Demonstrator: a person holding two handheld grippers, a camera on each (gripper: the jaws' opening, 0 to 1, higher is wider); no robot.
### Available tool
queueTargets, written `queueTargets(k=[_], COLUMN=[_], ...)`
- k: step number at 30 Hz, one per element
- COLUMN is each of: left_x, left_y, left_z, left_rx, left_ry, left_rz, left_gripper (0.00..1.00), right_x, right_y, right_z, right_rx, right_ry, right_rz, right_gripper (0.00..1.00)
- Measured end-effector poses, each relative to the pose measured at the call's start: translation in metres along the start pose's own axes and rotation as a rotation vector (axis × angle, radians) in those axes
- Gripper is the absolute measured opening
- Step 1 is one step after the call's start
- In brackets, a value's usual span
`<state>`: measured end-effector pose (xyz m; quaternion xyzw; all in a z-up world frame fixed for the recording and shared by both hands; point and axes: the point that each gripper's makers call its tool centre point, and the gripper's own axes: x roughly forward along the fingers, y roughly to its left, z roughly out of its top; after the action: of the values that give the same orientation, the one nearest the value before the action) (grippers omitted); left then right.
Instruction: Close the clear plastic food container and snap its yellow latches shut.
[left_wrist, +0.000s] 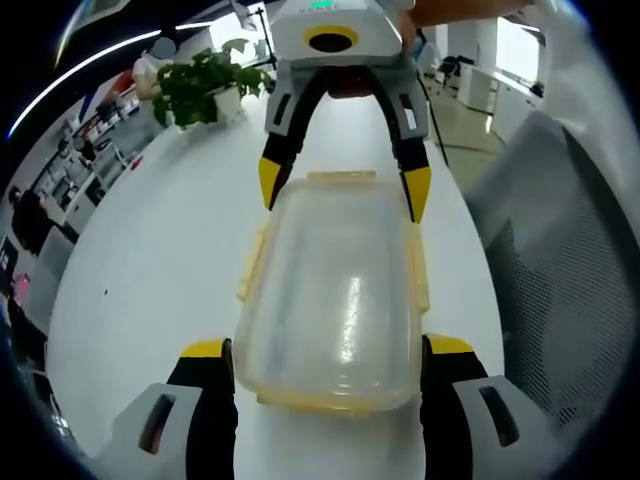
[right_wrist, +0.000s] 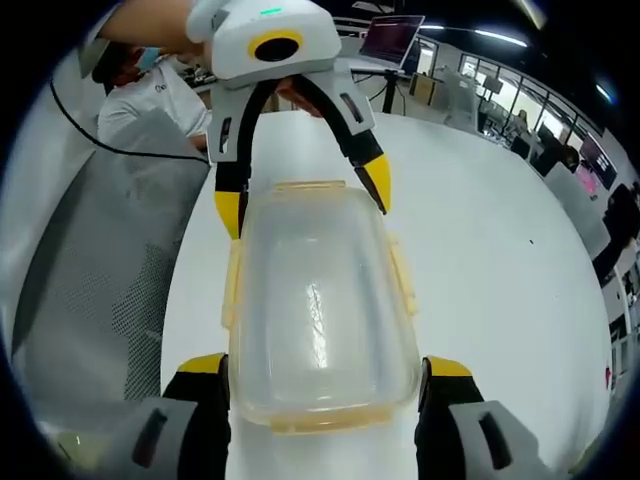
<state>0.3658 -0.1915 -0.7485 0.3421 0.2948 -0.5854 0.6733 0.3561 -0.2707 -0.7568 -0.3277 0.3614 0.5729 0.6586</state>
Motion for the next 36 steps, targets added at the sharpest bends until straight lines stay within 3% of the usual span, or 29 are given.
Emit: queueTargets(k=[20,36], left_x=[-0.045,-0.043], left_y=[-0.002,0.034], left_z=[-0.06,-0.065], left_rx=[-0.019,-0.005], left_ry=[-0.021,-0.022], left_rz=[0.013,0.001], left_gripper=[0.73,0.73], right_x=[0.038,0.045], right_y=[0.016,-0.018], right_z=[0.061,0.069], right_rx=[-0.021,-0.01], right_ry=[0.026,0.036], right_rz=[0.009,0.002], right_gripper=[0.76,0.76])
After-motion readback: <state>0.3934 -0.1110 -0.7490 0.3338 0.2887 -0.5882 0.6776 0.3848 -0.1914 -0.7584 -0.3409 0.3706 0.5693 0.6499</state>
